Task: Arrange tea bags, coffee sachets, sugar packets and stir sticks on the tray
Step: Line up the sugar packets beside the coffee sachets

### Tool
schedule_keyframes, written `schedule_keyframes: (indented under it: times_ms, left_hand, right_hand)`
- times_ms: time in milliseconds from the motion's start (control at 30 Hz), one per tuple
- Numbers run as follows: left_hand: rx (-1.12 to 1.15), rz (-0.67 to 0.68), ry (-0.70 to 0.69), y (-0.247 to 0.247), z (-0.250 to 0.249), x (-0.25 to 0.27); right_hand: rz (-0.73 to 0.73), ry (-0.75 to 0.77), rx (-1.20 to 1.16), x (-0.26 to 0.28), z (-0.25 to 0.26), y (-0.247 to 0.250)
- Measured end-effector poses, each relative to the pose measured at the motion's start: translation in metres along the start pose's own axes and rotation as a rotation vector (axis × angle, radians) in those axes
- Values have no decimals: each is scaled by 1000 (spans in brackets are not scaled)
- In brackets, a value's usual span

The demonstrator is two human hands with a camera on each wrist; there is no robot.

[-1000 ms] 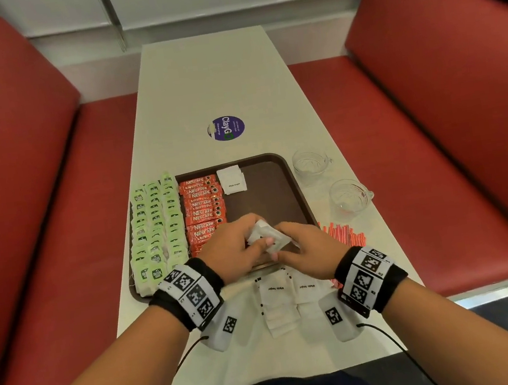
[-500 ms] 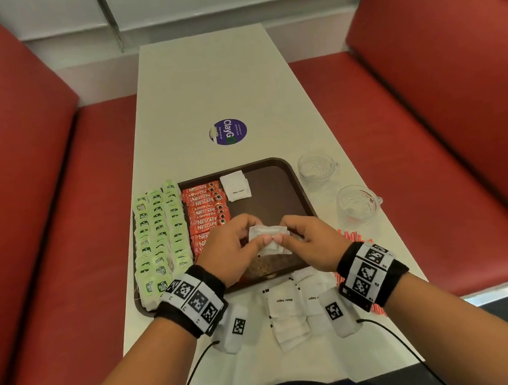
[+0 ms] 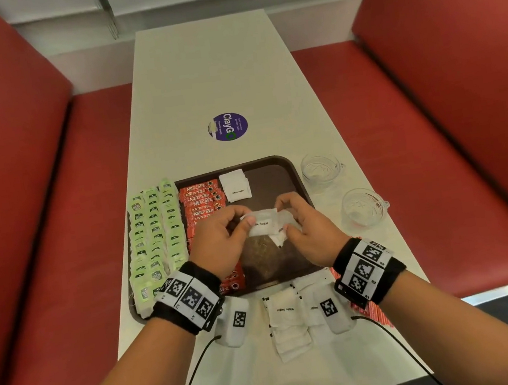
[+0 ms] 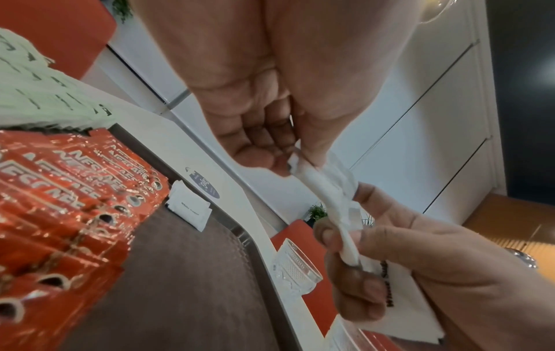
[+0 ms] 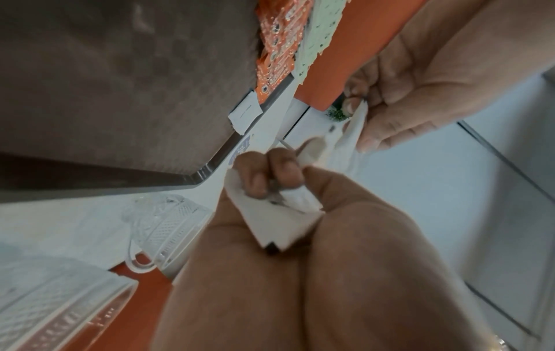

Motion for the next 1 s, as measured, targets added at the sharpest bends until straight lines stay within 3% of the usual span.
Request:
schedule_keyframes:
  times_ms: [200, 500, 600, 833, 1000]
  left_hand:
    - [-2, -54, 23, 6, 5, -12]
    - [32, 28, 21, 0, 9, -28]
    - [18, 122, 66, -5, 20, -32]
    - [-167, 4, 285, 6, 83, -71]
    - [-287, 75, 366, -9, 107, -94]
  right_hand:
    - [-24, -92, -84, -16, -3, 7]
    - [-21, -5, -8, -35, 3, -1]
    - [-17, -27, 20, -39, 1, -1]
    - [7, -154, 59, -47, -15, 3]
    - [-1, -133, 110, -47, -11, 7]
Point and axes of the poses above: each hand's wrist, its own x-axis away from the middle knuckle, its own y-axis out of the back of the hand, z = x × y, the point moved 8 cm from there along -x, towards the middle knuckle, and after that the axes turned 10 degrees about -y, right-handed, at the moved point
